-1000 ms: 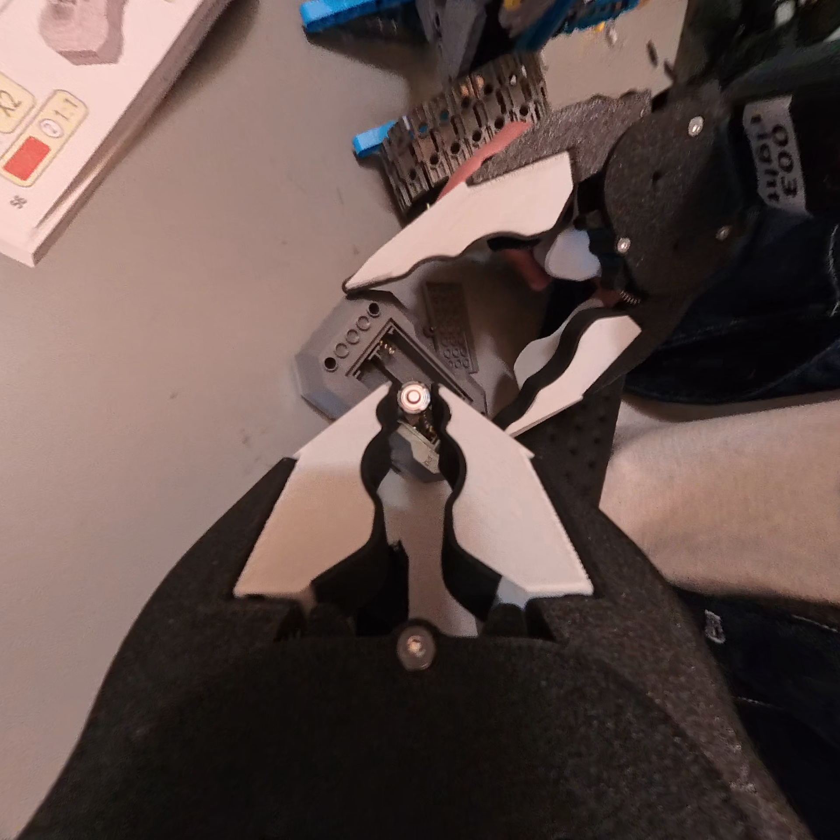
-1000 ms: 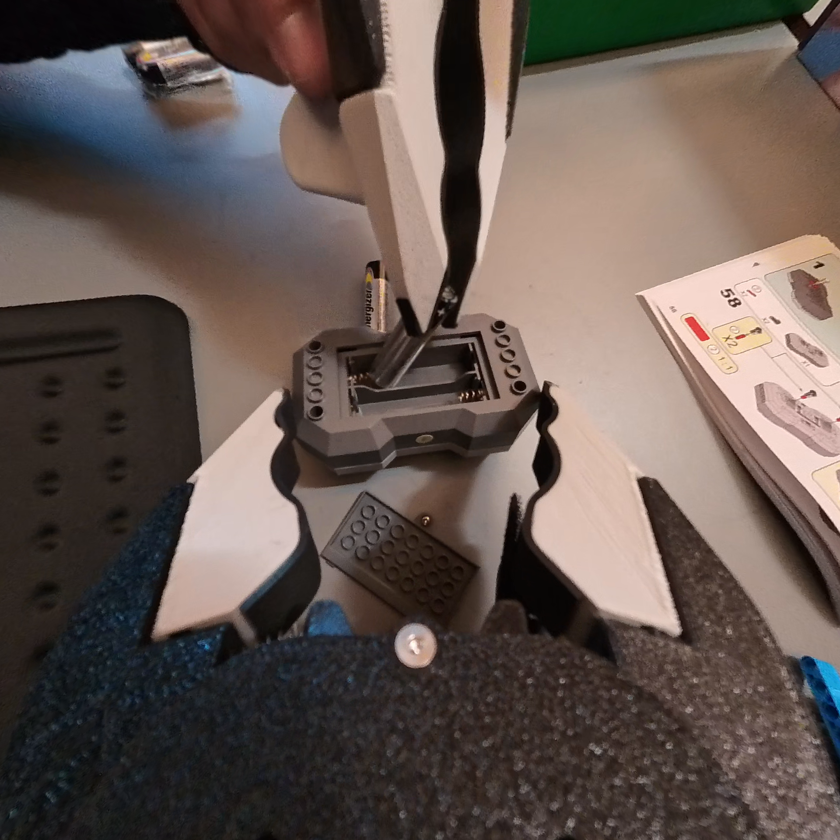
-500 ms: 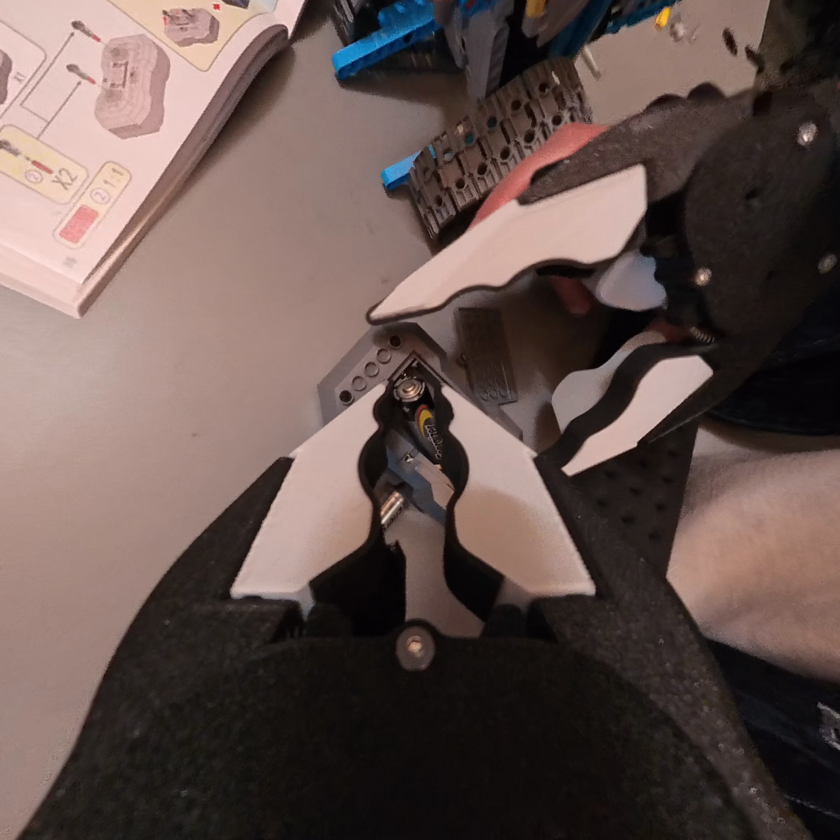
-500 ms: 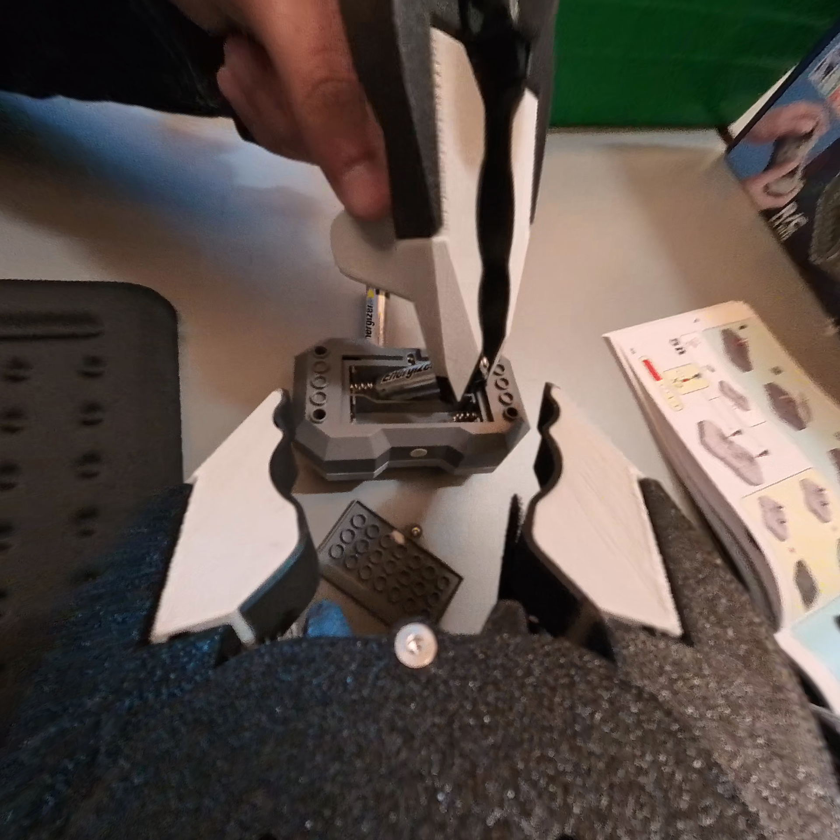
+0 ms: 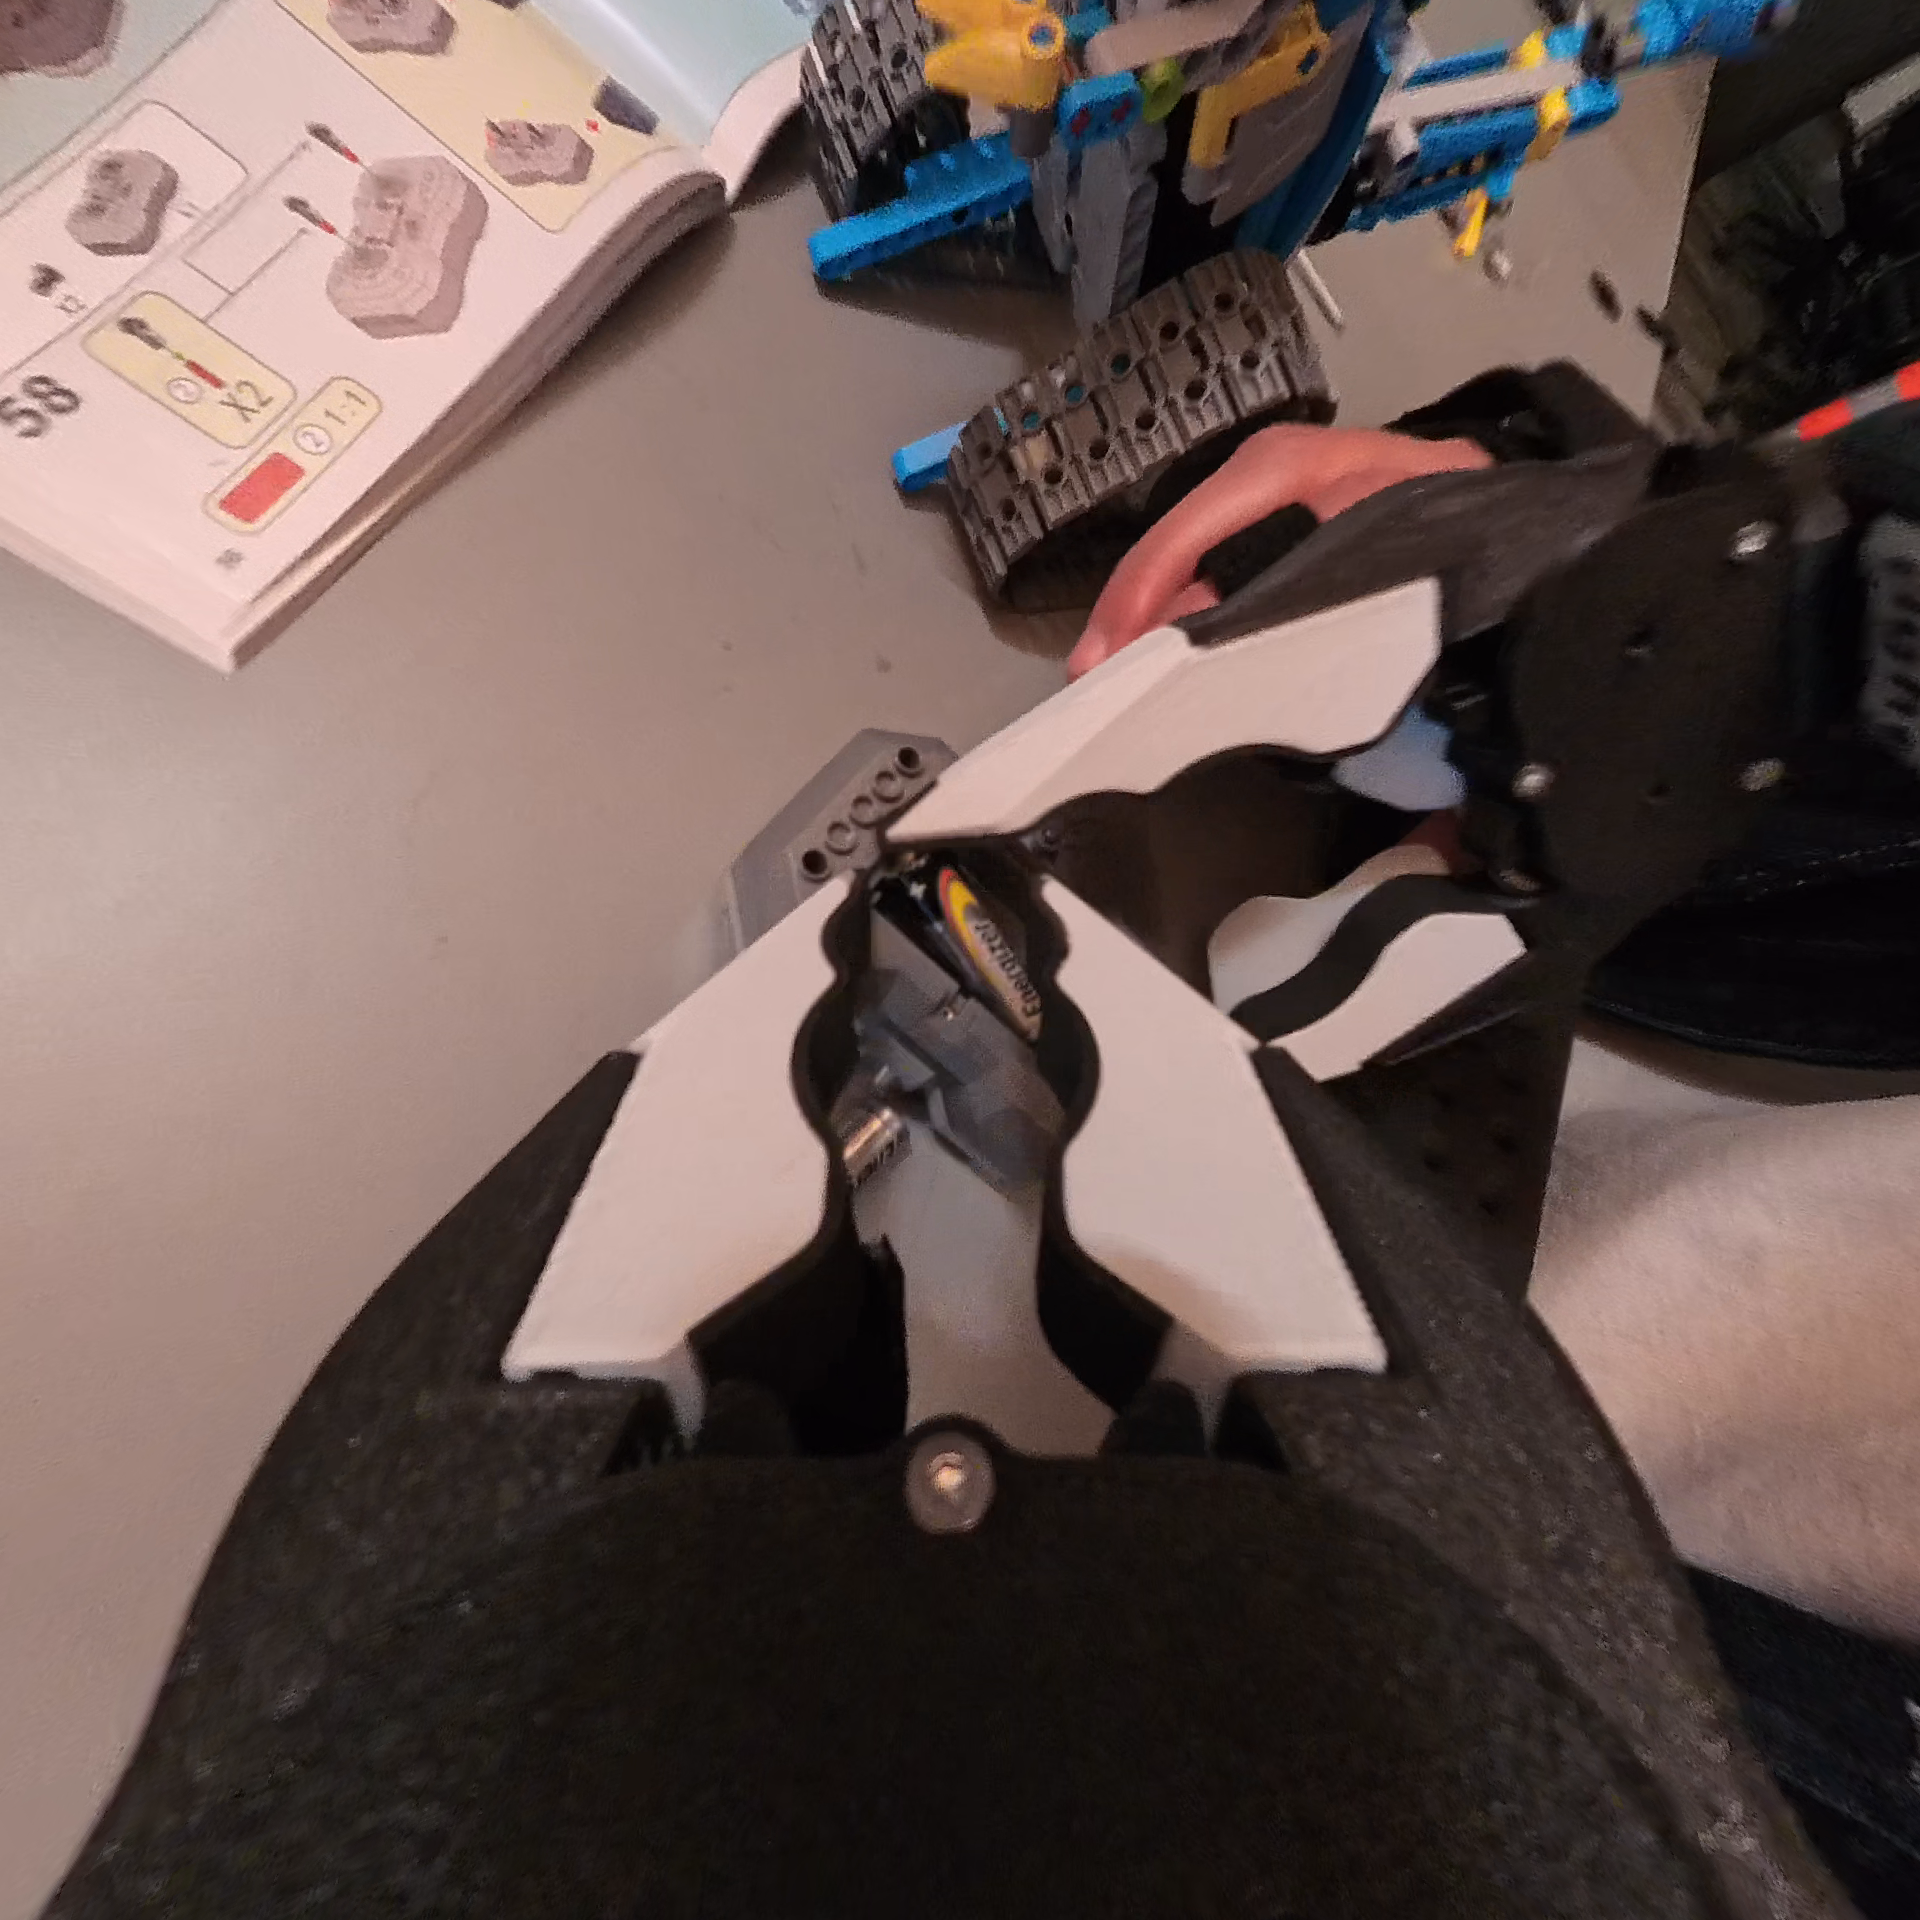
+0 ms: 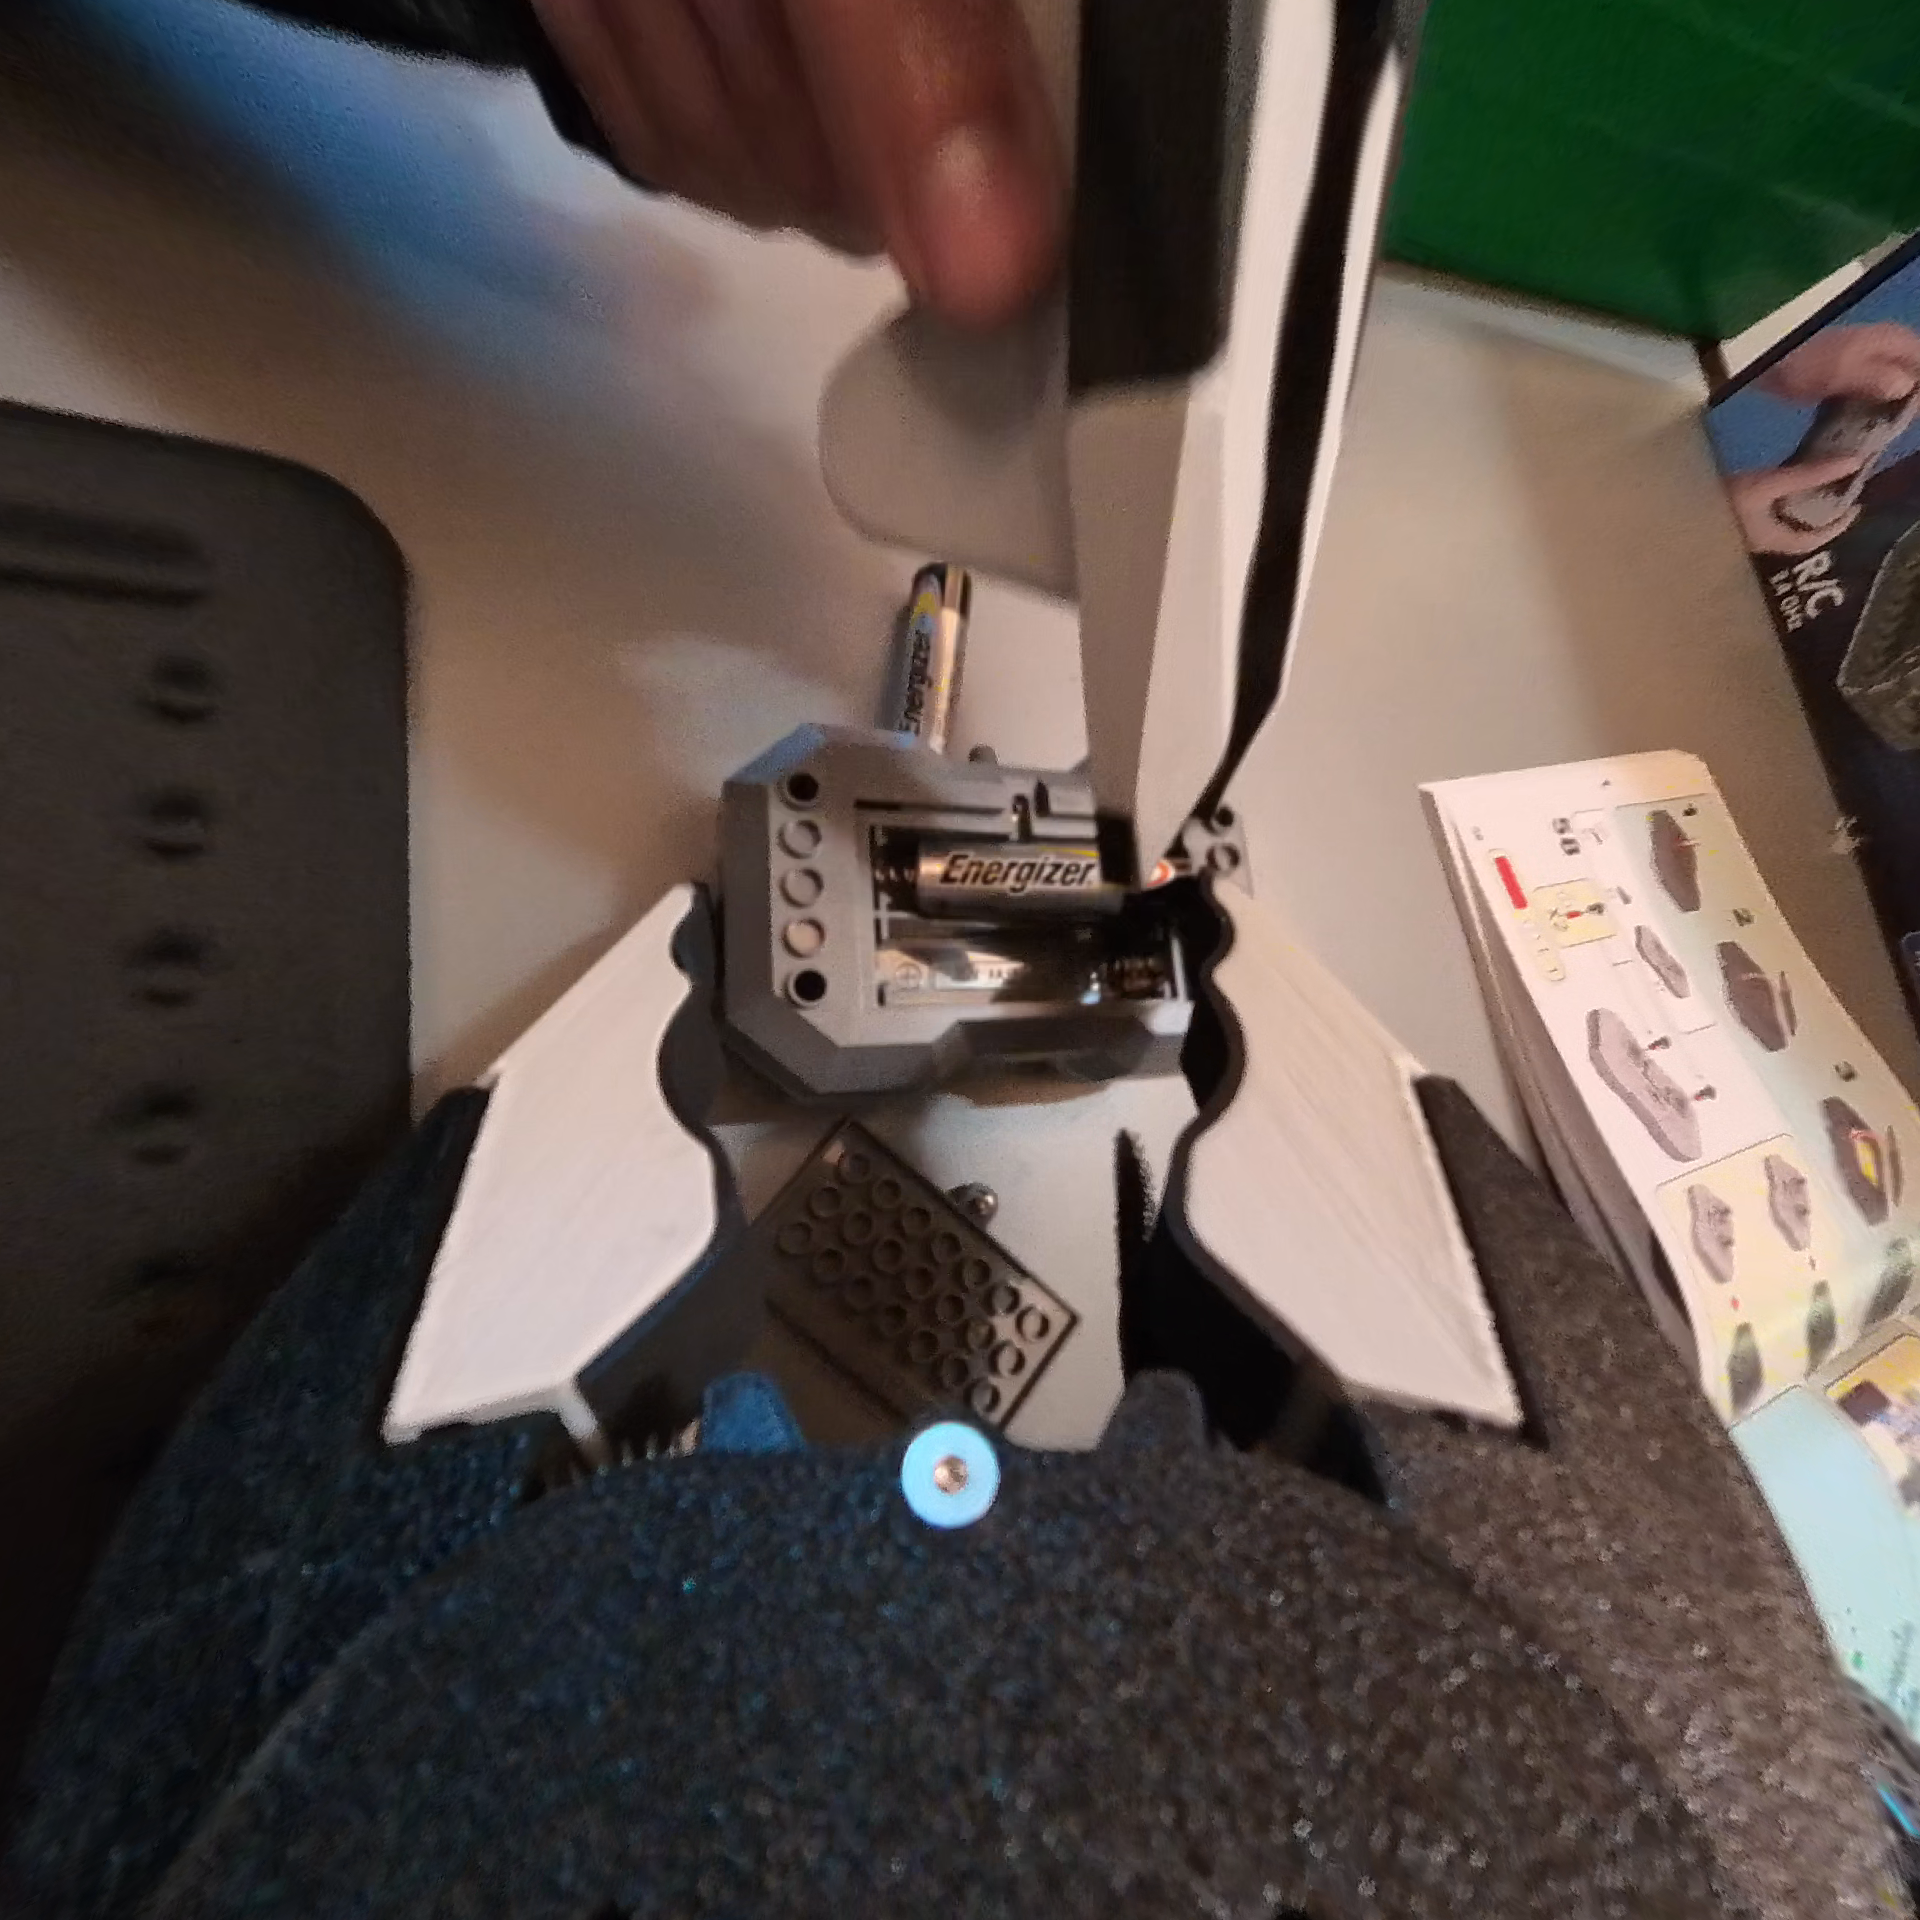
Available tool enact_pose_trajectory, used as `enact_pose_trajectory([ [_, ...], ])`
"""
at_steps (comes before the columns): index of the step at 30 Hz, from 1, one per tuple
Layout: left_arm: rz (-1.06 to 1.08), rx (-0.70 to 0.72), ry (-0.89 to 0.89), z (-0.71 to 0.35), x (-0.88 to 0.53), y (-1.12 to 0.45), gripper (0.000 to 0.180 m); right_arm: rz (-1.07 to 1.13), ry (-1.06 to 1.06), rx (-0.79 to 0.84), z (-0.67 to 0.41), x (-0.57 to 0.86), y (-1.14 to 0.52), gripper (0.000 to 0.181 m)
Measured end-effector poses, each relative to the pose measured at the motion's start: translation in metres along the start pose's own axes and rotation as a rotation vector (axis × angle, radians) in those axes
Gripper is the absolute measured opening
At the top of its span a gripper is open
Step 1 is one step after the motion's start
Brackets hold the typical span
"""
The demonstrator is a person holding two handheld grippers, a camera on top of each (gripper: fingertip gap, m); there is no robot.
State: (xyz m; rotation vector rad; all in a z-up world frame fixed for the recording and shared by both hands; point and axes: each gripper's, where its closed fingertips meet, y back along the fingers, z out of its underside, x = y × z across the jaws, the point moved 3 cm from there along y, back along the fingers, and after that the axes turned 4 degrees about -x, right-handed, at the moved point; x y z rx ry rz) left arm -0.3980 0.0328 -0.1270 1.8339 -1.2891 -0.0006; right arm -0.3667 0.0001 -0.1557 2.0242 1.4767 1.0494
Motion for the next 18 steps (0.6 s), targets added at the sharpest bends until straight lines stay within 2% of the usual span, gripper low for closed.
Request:
enact_pose_trajectory([
  [5,-0.087,0.124,0.048,0.02,0.0,0.022,0.032,0.003,0.023,-0.004,-0.001,-0.002,0.0,0.09],
  [11,-0.236,0.129,0.038,0.041,0.006,0.012,0.031,-0.005,0.069,-0.024,-0.001,-0.005,0.0,0.089],
  [18,-0.17,0.185,0.048,0.043,0.015,0.007,0.012,-0.034,0.118,-0.079,-0.001,-0.008,0.001,0.084],
])
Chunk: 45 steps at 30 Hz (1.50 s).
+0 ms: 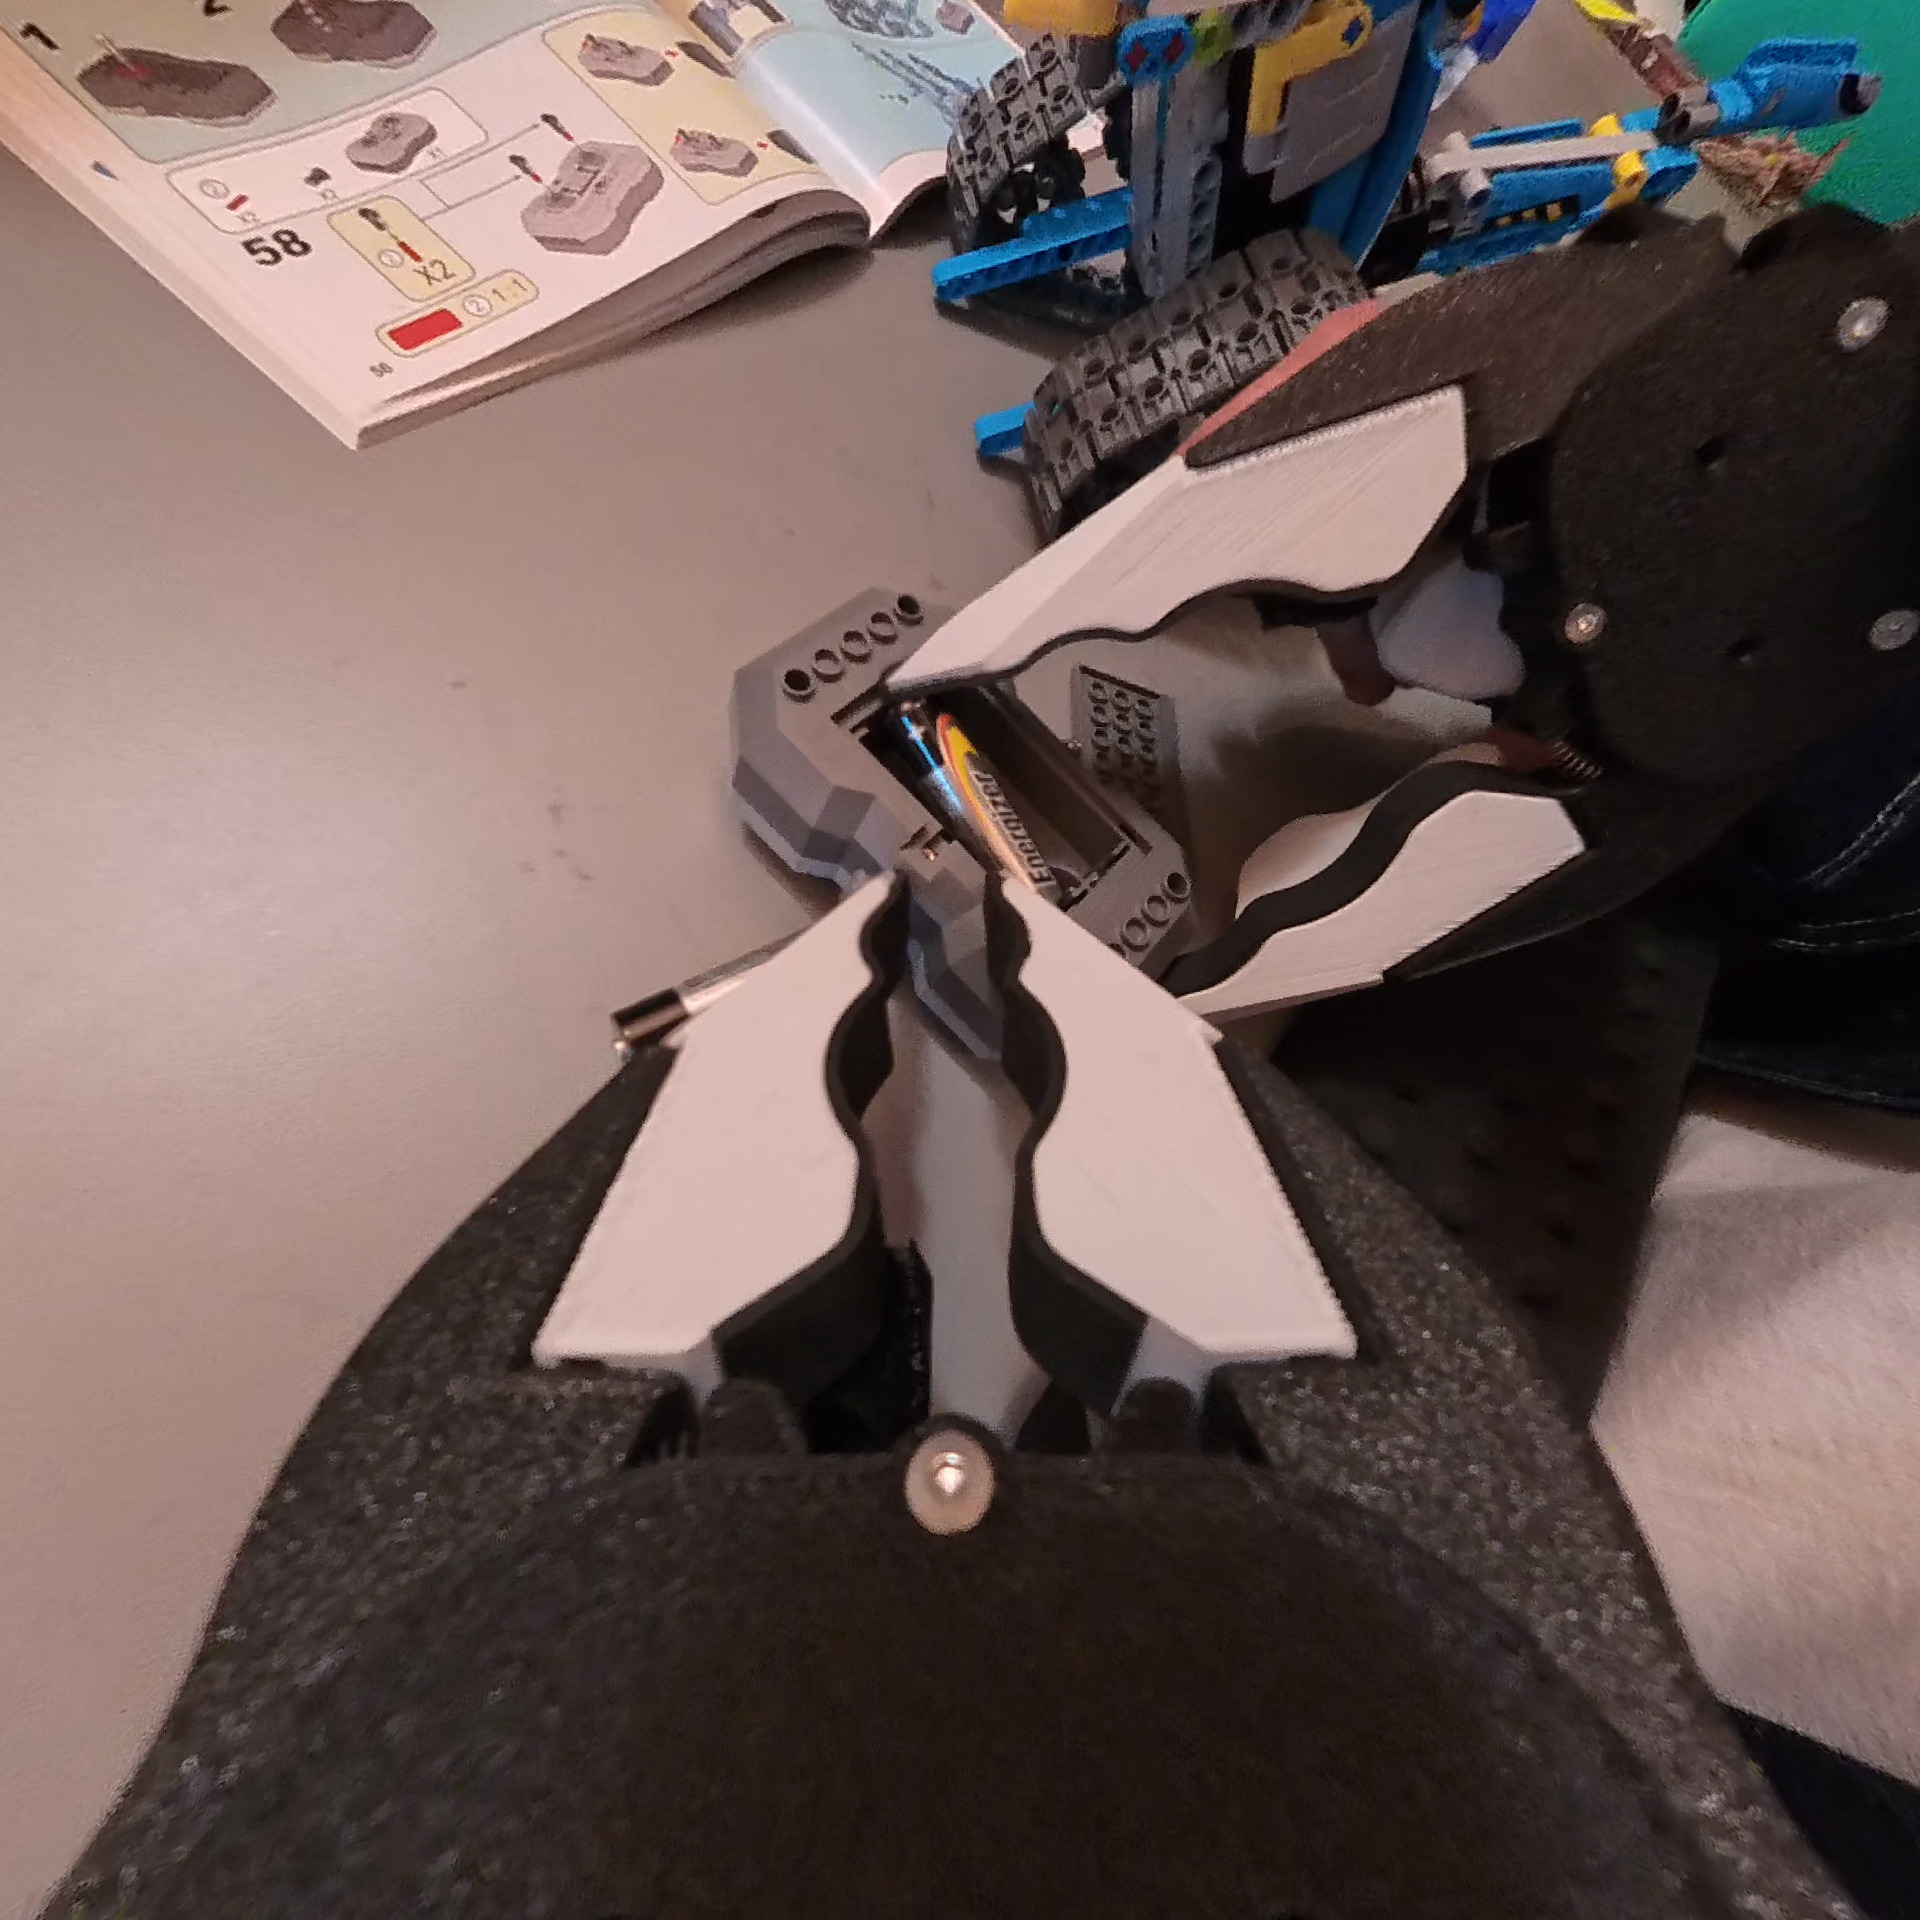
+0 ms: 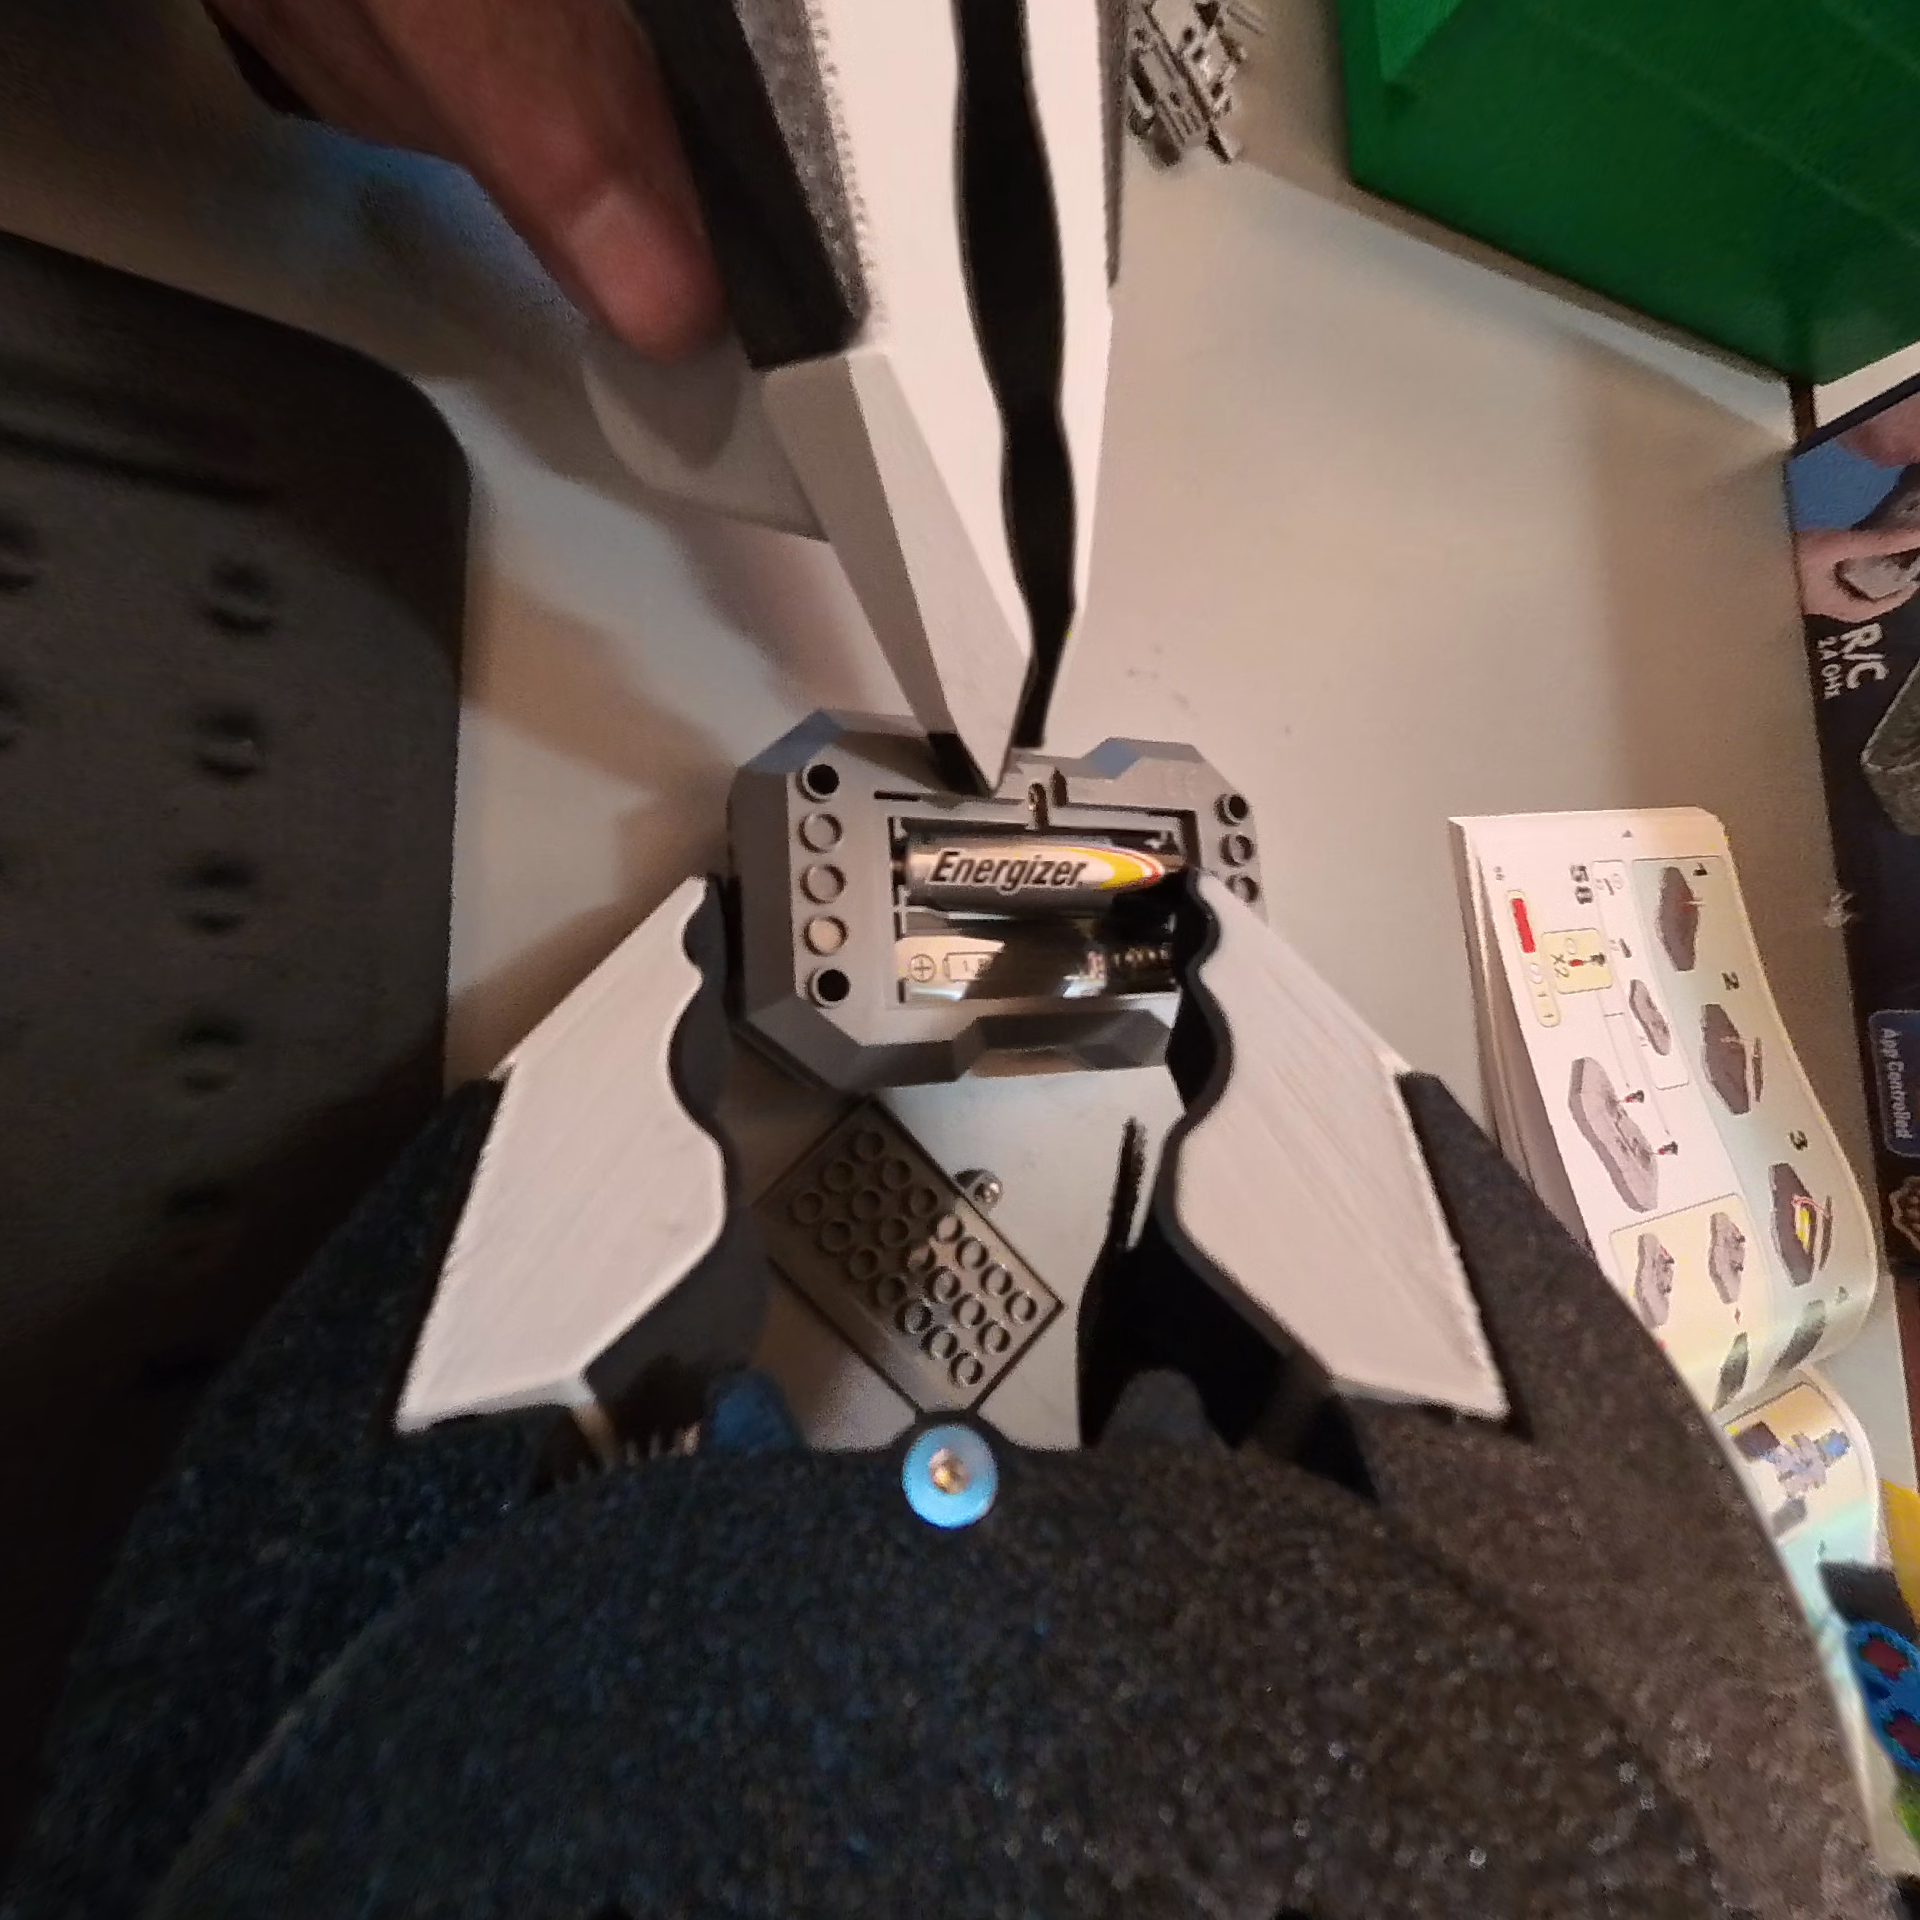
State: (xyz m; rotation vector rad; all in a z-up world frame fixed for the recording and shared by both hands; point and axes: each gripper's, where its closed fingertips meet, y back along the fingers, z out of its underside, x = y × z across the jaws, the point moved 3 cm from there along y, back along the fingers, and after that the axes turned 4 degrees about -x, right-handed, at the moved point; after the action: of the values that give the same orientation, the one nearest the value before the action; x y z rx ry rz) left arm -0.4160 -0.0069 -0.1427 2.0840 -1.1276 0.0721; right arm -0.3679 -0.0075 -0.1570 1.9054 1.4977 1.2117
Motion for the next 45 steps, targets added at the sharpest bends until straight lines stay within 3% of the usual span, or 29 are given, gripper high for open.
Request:
enact_pose_trajectory([
  [11,-0.047,0.004,-0.054,-0.003,0.002,0.0,0.005,-0.023,0.007,-0.047,-0.001,0.0,-0.001,0.083],
  [14,-0.083,0.098,-0.019,-0.021,-0.003,0.004,0.0,-0.018,0.007,-0.047,0.0,0.0,-0.001,0.083],
  [17,-0.109,0.091,0.084,-0.024,-0.015,-0.003,0.046,-0.012,0.011,-0.054,0.0,0.0,0.0,0.083],
  [19,-0.12,0.065,0.105,-0.019,-0.018,-0.013,0.055,-0.001,0.019,-0.052,-0.001,-0.001,0.0,0.083],
  [30,-0.057,0.079,0.214,-0.012,-0.021,-0.025,0.047,0.015,0.009,0.005,-0.001,-0.002,-0.002,0.084],
  [45,-0.04,0.061,0.211,-0.01,-0.02,-0.027,0.048,0.033,0.08,0.038,-0.003,-0.007,0.0,0.08],
])
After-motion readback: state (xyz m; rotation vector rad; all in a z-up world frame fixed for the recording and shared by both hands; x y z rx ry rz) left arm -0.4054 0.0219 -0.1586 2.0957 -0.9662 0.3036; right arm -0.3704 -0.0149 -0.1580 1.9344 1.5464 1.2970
